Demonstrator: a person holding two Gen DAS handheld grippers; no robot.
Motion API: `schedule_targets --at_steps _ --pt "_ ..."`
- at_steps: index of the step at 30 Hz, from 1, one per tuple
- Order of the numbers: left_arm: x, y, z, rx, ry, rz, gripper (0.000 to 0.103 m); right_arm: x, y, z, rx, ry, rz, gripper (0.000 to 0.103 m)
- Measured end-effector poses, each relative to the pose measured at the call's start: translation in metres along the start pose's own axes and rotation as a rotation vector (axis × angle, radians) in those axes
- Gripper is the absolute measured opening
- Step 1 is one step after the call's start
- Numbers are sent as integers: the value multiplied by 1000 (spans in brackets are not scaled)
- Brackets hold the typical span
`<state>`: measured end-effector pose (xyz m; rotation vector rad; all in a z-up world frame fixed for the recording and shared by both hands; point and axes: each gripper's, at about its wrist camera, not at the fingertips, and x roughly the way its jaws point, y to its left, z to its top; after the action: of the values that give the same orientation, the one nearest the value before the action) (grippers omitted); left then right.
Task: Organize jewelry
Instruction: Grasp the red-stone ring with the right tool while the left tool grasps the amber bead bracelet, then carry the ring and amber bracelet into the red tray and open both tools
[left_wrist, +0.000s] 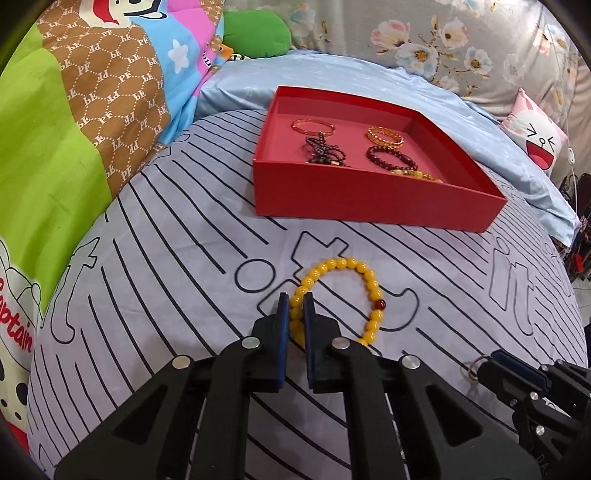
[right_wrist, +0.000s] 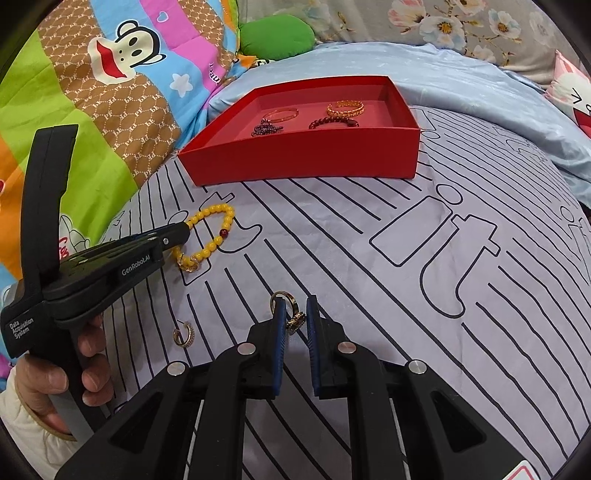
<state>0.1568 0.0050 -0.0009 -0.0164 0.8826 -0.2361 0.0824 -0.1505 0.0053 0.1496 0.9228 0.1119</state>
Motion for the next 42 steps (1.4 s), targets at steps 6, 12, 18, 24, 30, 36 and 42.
schedule_targets --at_steps 6,12,18,24,30,36,42 --pt "-20 -3 6 -21 -19 -45 7 -13 -3 7 8 -18 5 11" --pt "-41 -13 25 -5 -46 -84 7 -25 -5 16 10 -39 8 11" --pt "-54 -27 41 33 -77 -97 7 -35 -5 29 -10 -76 -6 11" --pt "-62 -42 68 63 -110 -131 7 -41 -10 57 -17 -111 5 11" --pt "-60 -56 106 97 -149 -161 7 -38 -18 104 -30 -154 -8 11" --pt "-39 -64 140 103 -162 -156 7 -16 -26 148 -29 -171 -15 11" --pt "-7 -66 167 85 -141 -179 7 18 -35 183 -11 -150 -6 11"
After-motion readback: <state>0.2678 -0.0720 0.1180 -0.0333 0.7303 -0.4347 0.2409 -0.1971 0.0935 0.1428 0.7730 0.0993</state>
